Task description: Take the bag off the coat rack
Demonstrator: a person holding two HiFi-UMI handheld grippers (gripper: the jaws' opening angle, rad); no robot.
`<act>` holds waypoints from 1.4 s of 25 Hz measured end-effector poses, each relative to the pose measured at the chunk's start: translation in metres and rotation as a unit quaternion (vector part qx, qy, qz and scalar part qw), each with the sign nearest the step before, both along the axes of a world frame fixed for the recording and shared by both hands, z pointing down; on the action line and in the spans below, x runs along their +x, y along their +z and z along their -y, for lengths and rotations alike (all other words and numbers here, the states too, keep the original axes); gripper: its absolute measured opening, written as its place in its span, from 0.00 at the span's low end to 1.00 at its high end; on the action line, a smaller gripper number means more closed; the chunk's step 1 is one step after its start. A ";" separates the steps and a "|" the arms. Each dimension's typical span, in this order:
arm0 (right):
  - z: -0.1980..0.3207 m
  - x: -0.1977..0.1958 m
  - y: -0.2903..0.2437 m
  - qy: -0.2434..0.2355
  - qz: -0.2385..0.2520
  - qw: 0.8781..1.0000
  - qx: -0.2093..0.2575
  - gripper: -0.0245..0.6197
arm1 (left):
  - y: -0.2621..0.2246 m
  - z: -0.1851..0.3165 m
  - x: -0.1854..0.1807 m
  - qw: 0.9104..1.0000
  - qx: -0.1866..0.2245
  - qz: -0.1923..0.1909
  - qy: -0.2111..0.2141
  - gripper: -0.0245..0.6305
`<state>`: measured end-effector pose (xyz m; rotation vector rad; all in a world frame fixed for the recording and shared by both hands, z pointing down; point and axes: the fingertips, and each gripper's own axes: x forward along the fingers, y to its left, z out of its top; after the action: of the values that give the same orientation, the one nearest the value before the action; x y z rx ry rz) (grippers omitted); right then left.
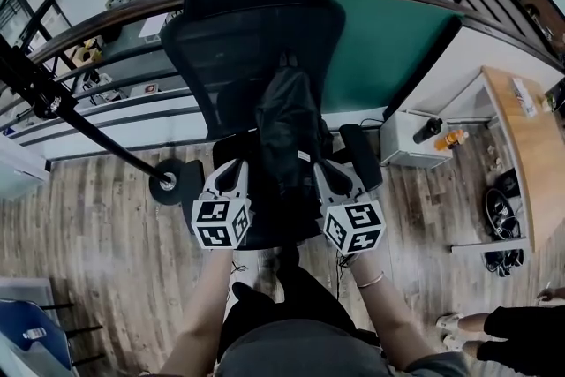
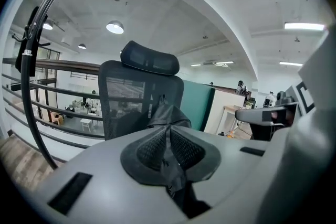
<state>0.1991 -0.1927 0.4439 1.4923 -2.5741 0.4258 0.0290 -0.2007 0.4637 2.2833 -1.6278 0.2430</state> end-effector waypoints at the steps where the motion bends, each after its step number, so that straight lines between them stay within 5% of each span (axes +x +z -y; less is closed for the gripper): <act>1: -0.002 0.001 -0.003 0.003 0.001 1.000 0.004 0.09 | -0.003 -0.002 0.001 1.000 0.004 0.001 0.001 0.10; 35: -0.030 0.008 -0.010 0.013 -0.009 1.000 0.013 0.04 | -0.025 -0.030 -0.003 1.000 0.025 0.014 0.007 0.09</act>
<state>0.2071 -0.1630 0.4337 1.5318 -2.5594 0.3817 0.0264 -0.1705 0.4389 2.3397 -1.6486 0.2404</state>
